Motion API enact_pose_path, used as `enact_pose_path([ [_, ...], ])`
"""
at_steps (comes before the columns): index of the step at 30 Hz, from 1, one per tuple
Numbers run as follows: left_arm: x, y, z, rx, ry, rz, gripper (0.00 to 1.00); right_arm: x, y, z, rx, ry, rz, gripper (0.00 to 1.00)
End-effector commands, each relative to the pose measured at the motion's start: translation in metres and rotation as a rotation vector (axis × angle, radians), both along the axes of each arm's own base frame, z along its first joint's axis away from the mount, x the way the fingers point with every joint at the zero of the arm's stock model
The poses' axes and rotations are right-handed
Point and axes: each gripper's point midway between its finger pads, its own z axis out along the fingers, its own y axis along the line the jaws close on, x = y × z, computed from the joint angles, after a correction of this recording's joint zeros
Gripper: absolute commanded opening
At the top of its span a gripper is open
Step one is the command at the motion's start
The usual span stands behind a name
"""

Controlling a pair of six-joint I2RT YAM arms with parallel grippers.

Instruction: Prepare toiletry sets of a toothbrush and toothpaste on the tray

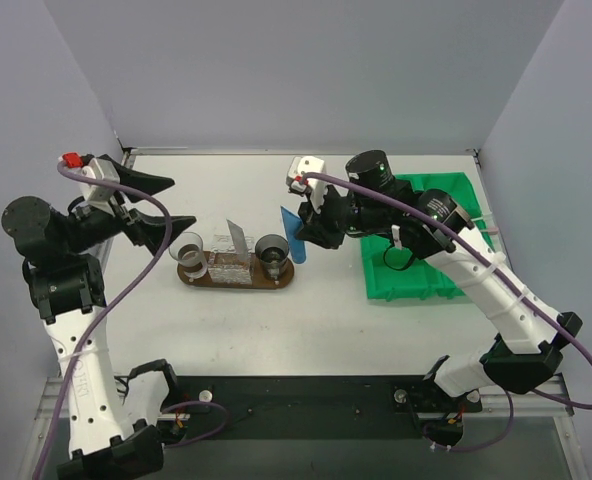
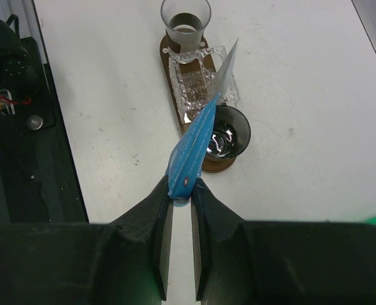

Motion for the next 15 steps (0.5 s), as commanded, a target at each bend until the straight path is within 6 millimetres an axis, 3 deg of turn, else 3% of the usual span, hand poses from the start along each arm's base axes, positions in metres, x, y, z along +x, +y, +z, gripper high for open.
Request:
enact_pose_path([
  [1, -0.017, -0.022, 0.007, 0.065, -0.062, -0.159, 0.97, -0.016, 0.011, 0.019, 0.032, -0.047, 0.117, 0.0],
  [4, -0.013, -0.031, -0.003, 0.073, -0.047, -0.22, 0.97, -0.02, 0.015, 0.014, 0.015, -0.056, 0.153, 0.0],
  [11, -0.008, -0.09, -0.032, 0.087, -0.031, -0.404, 0.98, -0.029, 0.025, 0.009, 0.012, -0.036, 0.217, 0.0],
  [15, -0.009, -0.111, -0.045, 0.103, -0.004, -0.466, 0.97, -0.042, 0.027, 0.008, 0.02, -0.024, 0.301, 0.0],
])
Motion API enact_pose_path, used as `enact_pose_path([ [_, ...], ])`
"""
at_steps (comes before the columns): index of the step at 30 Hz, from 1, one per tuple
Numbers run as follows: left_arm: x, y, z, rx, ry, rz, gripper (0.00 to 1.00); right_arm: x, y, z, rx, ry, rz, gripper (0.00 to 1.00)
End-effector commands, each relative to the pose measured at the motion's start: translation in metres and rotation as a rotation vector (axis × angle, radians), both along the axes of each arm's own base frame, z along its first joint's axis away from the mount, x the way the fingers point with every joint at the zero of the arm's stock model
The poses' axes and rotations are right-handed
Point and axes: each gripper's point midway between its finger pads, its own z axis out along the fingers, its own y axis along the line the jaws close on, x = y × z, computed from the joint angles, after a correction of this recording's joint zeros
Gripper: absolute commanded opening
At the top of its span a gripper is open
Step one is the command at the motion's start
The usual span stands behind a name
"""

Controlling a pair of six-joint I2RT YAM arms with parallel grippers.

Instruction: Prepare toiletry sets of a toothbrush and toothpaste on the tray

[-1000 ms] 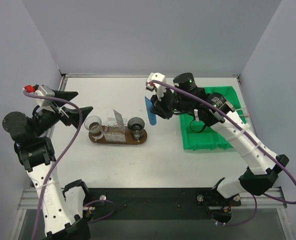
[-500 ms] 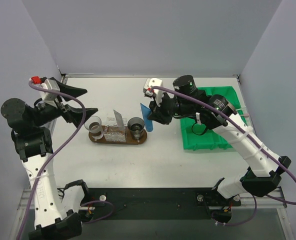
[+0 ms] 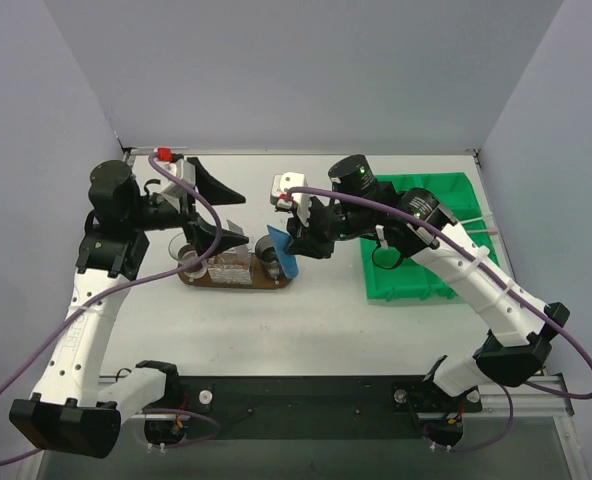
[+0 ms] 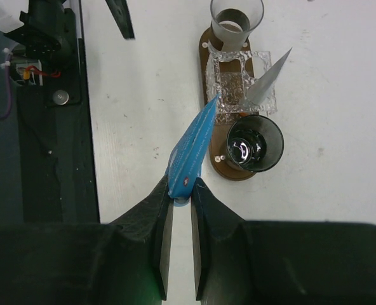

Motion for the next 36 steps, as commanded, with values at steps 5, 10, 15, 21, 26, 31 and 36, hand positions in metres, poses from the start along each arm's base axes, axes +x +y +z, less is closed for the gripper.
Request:
enact_pose_path([
  [5, 0.0, -0.036, -0.021, 0.064, -0.084, -0.07, 0.97, -0.029, 0.008, 0.017, 0.063, 0.003, 0.17, 0.0],
  [10, -0.009, -0.048, -0.019, 0.046, -0.095, -0.129, 0.97, -0.032, 0.009, 0.012, 0.053, 0.015, 0.184, 0.0],
  [15, -0.018, -0.053, -0.016, 0.023, -0.075, -0.176, 0.94, -0.03, 0.013, 0.006, 0.04, 0.028, 0.192, 0.0],
  [21, -0.027, -0.054, -0.015, 0.001, -0.051, -0.197, 0.75, -0.026, 0.015, 0.002, 0.027, 0.028, 0.191, 0.0],
  [26, -0.034, -0.055, -0.022, 0.003, -0.019, -0.231, 0.65, -0.022, 0.015, 0.002, 0.019, 0.012, 0.175, 0.0],
  [31, -0.042, -0.056, -0.024, 0.003, -0.01, -0.256, 0.64, -0.017, 0.013, 0.003, 0.012, -0.011, 0.153, 0.0],
  [36, -0.047, -0.054, -0.027, 0.008, -0.012, -0.256, 0.52, -0.015, 0.012, 0.005, 0.01, -0.019, 0.143, 0.0],
])
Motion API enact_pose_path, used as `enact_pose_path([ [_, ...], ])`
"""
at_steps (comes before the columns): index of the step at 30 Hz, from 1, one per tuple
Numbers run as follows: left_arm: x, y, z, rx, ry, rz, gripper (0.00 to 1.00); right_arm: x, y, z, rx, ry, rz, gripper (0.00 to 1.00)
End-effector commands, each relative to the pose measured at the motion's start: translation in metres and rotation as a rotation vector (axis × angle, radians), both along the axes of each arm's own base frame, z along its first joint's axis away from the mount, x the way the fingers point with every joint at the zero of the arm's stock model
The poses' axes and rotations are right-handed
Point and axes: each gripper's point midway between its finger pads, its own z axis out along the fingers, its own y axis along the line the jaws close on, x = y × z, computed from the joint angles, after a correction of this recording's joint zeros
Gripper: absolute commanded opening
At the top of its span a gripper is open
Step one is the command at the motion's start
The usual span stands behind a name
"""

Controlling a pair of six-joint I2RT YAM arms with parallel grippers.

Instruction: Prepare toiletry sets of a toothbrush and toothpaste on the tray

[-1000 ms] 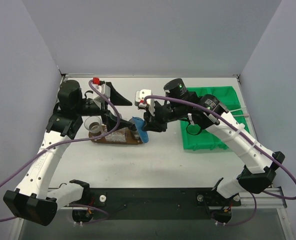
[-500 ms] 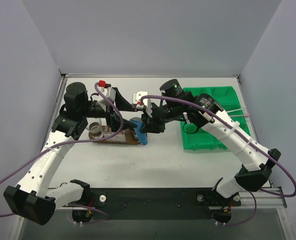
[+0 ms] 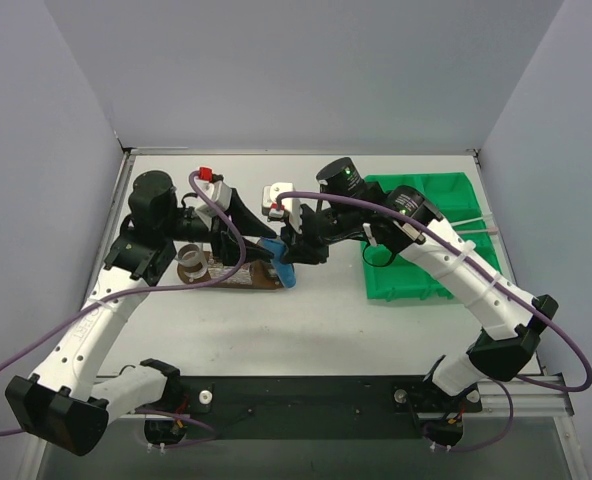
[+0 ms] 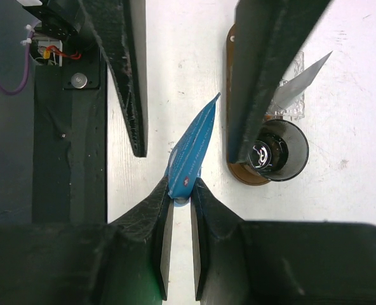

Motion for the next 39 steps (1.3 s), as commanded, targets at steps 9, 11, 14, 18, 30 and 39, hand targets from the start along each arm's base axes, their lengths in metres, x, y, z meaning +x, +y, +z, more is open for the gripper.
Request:
enact_pose_path([
  [9, -0.012, 0.0, 0.003, -0.012, -0.035, -0.043, 0.45, -0.001, 0.003, 0.027, 0.061, -0.057, 0.016, 0.0],
  [11, -0.011, -0.001, 0.002, -0.011, -0.032, -0.045, 0.44, -0.001, 0.003, 0.026, 0.059, -0.056, 0.016, 0.0],
  [14, -0.012, -0.003, 0.003, -0.011, -0.029, -0.052, 0.35, 0.0, 0.003, 0.026, 0.059, -0.058, 0.014, 0.0],
  [18, -0.012, -0.004, 0.003, -0.01, -0.027, -0.052, 0.16, 0.0, 0.002, 0.027, 0.06, -0.064, 0.011, 0.0],
  [30, -0.004, -0.002, 0.004, 0.007, -0.043, 0.022, 0.0, 0.008, -0.006, 0.018, 0.018, -0.082, -0.045, 0.28],
  [39, 0.021, 0.016, 0.008, 0.053, -0.1, 0.208, 0.0, 0.019, -0.019, 0.013, -0.015, -0.135, -0.122, 0.51],
])
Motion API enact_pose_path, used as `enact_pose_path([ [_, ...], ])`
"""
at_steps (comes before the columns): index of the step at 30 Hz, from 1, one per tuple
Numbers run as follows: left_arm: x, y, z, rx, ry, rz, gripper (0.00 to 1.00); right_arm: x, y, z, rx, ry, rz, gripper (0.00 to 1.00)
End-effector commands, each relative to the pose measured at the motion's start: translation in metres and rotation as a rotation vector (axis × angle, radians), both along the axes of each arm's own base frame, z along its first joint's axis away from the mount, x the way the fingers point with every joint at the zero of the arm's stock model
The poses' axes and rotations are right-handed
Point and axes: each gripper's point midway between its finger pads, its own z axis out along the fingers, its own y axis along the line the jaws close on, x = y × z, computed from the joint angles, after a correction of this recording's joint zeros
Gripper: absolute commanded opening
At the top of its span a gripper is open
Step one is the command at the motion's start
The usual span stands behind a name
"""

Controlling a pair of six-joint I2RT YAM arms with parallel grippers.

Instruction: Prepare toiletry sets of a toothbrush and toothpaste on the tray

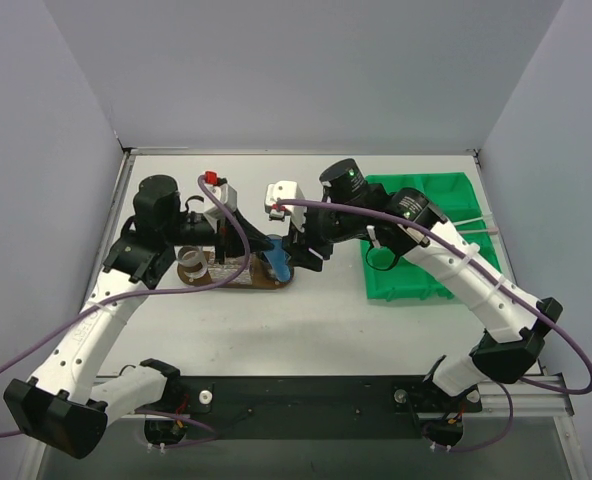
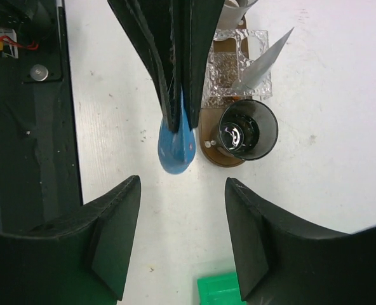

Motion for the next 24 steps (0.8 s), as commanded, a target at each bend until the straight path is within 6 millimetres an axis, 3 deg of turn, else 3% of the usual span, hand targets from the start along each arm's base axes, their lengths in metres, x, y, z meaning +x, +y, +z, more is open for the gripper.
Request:
enact_pose_path([
  [1, 0.017, 0.017, 0.028, 0.017, -0.126, 0.154, 0.0, 0.004, -0.011, 0.015, 0.027, -0.072, -0.046, 0.51],
  [7, 0.043, 0.051, 0.037, 0.026, -0.151, 0.357, 0.0, 0.017, -0.022, 0.011, 0.01, -0.102, -0.117, 0.52],
  [15, 0.081, 0.125, 0.036, 0.059, -0.17, 0.747, 0.0, 0.031, -0.035, 0.006, 0.002, -0.131, -0.2, 0.52],
  [21, 0.096, 0.153, 0.026, 0.069, -0.141, 0.915, 0.0, 0.033, -0.04, 0.001, 0.0, -0.124, -0.228, 0.52],
  [24, 0.104, 0.157, 0.014, 0.073, -0.118, 0.938, 0.0, 0.038, -0.043, -0.002, 0.011, -0.123, -0.268, 0.51],
])
